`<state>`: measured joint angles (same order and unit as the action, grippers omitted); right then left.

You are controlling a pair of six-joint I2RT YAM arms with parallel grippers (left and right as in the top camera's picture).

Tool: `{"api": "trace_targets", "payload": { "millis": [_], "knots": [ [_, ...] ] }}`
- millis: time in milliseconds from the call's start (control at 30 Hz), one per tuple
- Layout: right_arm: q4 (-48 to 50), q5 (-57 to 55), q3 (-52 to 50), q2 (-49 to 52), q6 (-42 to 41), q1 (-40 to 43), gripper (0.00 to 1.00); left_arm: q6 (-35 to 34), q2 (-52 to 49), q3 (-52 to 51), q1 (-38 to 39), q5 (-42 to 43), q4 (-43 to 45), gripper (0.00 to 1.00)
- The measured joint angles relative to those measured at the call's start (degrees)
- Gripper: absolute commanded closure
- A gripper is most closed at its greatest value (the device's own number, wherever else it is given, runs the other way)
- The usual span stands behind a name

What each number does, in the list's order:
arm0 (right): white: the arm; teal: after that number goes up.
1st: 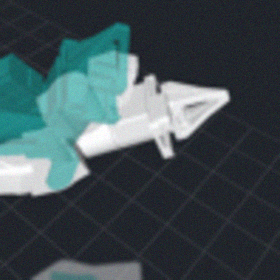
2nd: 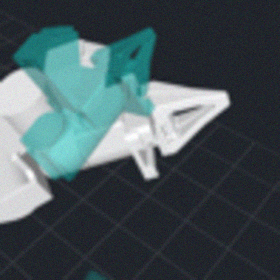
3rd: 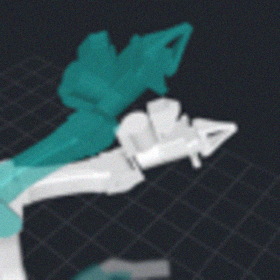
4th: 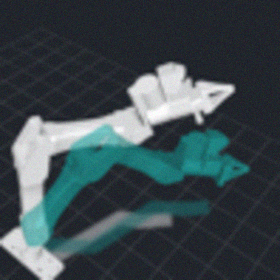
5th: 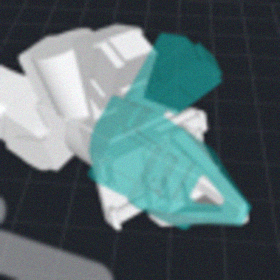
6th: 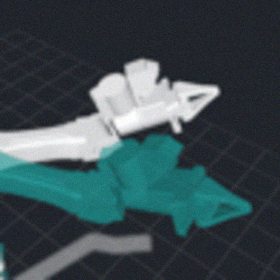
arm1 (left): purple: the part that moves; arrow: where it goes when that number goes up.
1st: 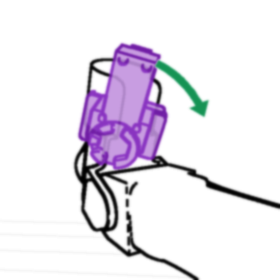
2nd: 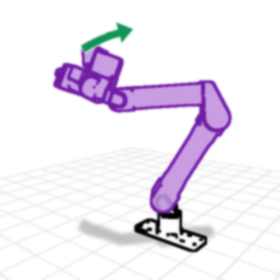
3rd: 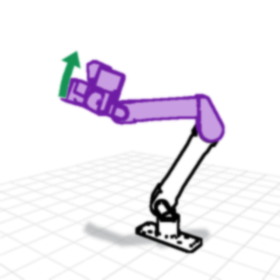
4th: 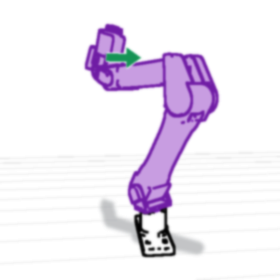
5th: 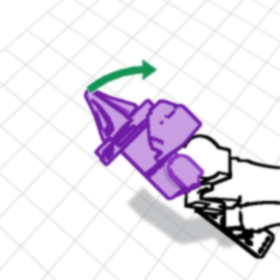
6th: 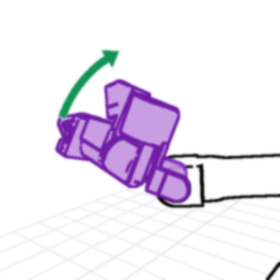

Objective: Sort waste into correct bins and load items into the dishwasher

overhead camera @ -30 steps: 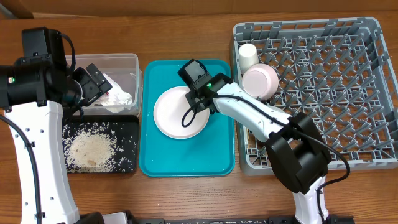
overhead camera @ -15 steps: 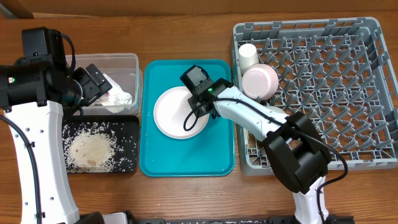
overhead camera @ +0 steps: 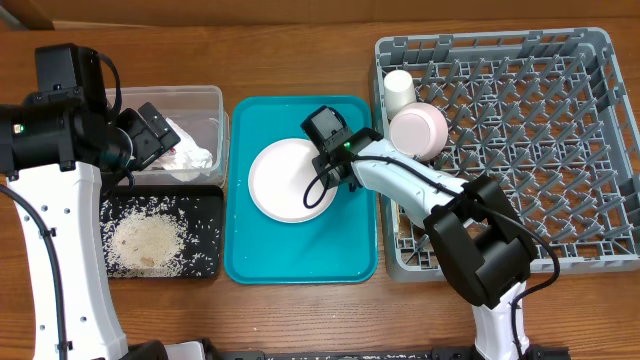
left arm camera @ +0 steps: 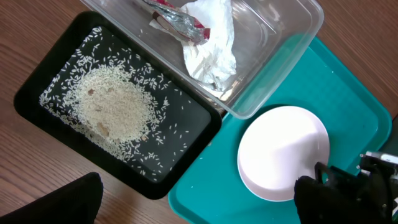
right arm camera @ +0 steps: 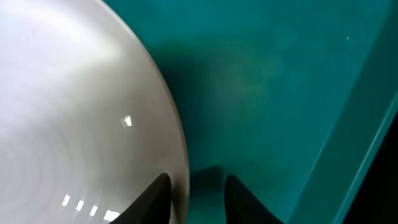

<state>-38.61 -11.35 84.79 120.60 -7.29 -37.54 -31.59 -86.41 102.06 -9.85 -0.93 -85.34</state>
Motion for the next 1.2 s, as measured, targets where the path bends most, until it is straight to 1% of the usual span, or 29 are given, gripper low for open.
{"api": "trace_targets", "payload": {
  "millis": [400,433,500,700,733,800,933,1133,1167,1200],
  "knots": [
    [0.4,2.2,-0.4,0.0,0.0,0.0,0.72,0.0,0.0,0.0,0.0,0.0,0.0,0.00],
    [0.4,2.6,-0.4,0.0,0.0,0.0,0.76,0.0,0.0,0.0,0.0,0.0,0.0,0.00],
    [0.4,3.5,-0.4,0.0,-0.1,0.0,0.77,0.0,0.0,0.0,0.0,0.0,0.0,0.00],
    [0.0,4.5,-0.4,0.0,-0.2,0.0,0.76,0.0,0.0,0.0,0.0,0.0,0.0,0.00],
    [-0.1,4.8,-0.4,0.0,-0.1,0.0,0.73,0.0,0.0,0.0,0.0,0.0,0.0,0.00],
    [-0.1,5.5,-0.4,0.0,-0.2,0.0,0.73,0.0,0.0,0.0,0.0,0.0,0.0,0.00],
    [-0.5,6.9,-0.4,0.0,-0.1,0.0,0.74,0.0,0.0,0.0,0.0,0.0,0.0,0.00],
    [-0.5,7.7,-0.4,0.0,-0.2,0.0,0.90,0.0,0.0,0.0,0.0,0.0,0.0,0.00],
    [-0.3,7.8,-0.4,0.0,-0.1,0.0,0.96,0.0,0.0,0.0,0.0,0.0,0.0,0.00],
    [-0.2,8.1,-0.4,0.0,-0.1,0.0,0.96,0.0,0.0,0.0,0.0,0.0,0.0,0.00]
  ]
}}
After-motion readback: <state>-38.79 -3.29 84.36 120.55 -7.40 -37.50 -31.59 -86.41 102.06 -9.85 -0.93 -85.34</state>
